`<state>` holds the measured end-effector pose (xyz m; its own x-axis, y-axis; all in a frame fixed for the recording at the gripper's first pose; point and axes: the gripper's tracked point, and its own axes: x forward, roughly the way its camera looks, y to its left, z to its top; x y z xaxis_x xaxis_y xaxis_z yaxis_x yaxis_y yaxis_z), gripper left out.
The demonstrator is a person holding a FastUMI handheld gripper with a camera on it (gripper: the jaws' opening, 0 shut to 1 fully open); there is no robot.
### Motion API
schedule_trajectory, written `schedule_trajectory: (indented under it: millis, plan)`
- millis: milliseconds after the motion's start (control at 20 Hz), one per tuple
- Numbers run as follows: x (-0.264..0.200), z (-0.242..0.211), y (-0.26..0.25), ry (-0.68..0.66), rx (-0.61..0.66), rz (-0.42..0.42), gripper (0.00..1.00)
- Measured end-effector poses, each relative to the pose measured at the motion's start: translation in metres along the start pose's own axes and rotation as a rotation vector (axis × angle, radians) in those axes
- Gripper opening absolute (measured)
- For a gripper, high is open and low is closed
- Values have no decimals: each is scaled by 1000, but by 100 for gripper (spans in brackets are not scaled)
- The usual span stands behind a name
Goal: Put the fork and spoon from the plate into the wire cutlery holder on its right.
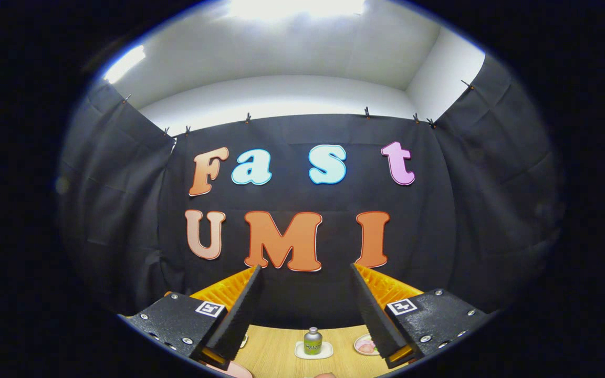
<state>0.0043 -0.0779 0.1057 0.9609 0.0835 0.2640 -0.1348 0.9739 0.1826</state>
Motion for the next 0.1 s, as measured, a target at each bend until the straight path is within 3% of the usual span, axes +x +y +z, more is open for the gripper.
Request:
schedule_trajectory:
  millis: [100]
  plan:
    - [-3,-4,1,1,-22,3,96]
